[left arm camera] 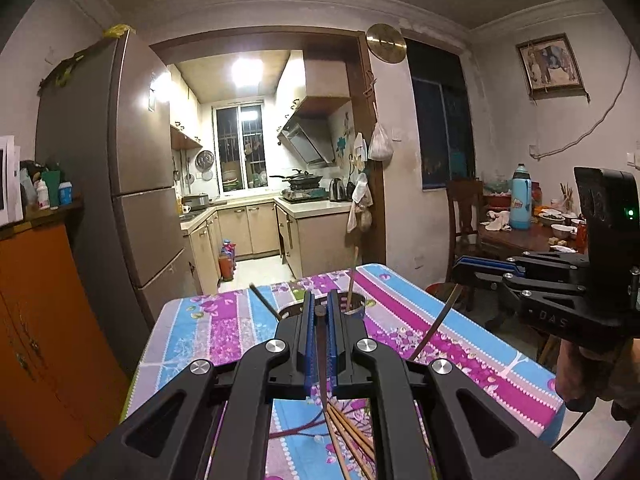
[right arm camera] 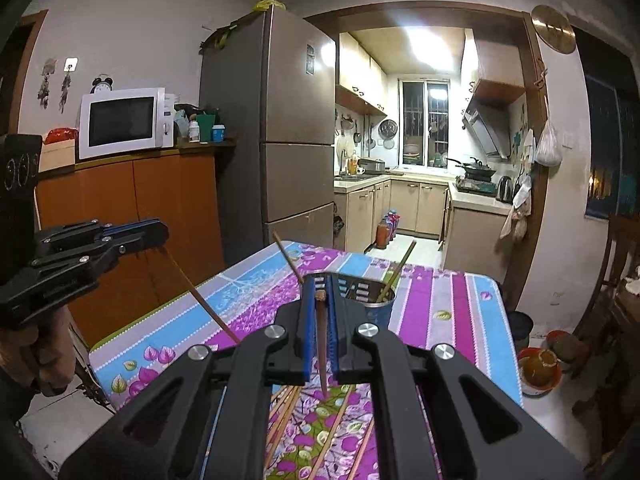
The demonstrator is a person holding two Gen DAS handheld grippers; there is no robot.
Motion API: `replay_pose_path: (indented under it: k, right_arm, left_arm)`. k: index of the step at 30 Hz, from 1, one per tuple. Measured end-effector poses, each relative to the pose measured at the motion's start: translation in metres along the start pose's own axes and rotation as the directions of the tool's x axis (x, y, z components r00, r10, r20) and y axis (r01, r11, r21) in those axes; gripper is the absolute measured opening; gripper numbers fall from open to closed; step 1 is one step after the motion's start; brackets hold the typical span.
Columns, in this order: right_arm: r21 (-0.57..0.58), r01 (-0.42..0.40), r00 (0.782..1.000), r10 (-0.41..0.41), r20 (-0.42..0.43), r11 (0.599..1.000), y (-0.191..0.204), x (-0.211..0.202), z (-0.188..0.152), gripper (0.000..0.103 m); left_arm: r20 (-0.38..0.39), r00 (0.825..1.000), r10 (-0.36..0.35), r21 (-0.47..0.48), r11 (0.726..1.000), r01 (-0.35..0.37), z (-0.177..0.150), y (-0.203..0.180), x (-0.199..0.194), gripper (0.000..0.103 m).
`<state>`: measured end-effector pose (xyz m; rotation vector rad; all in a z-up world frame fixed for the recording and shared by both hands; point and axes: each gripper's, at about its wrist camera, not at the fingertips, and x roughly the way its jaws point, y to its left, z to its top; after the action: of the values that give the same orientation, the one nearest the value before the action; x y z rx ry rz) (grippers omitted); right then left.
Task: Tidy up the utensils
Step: 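Lift the chopsticks and carry both tools to the blue holder, then lower the held chopsticks into the holder with both tools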
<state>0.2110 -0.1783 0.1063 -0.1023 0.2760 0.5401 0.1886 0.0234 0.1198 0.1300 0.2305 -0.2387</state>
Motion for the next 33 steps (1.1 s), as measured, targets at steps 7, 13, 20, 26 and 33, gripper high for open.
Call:
replay_pose_path:
  k: [7,13,20,26,33]
  right_arm:
    - [-0.028,0.010,1.000,-0.009,0.024,1.000,-0.006,-0.002,0.056,0.005]
    - [-0.027,0.027,0.999,-0.026,0.030,0.999,-0.023,0.011,0.109,0.005]
    - [-0.029,0.059,0.998,-0.059,0.009,0.998,-0.044,0.043,0.146,0.005]
    - [0.020,0.045,0.998,-0.044,-0.045,0.999,-0.063,0.083,0.153,0.005]
    - [0.047,0.035,0.993,-0.029,-0.118,0.998,-0.075,0.120,0.139,0.005]
  left_arm:
    - [-0.014,1.000,-0.013,-0.028,1.000,0.013,0.052,0.010,0.014,0.007]
    - [-0.007,1.000,0.012,-0.026,1.000,-0.012,0.099,0.013,0.036,0.007]
    - [-0.041,0.998,0.039,-0.051,0.998,-0.041,0.135,0.025,0.078,0.007]
    - [-0.108,0.993,0.050,-0.066,0.996,-0.057,0.147,0.035,0.121,0.007]
    - [-0.191,0.980,0.054,-0.074,0.995,-0.069,0.136,0.041,0.168,0.007]
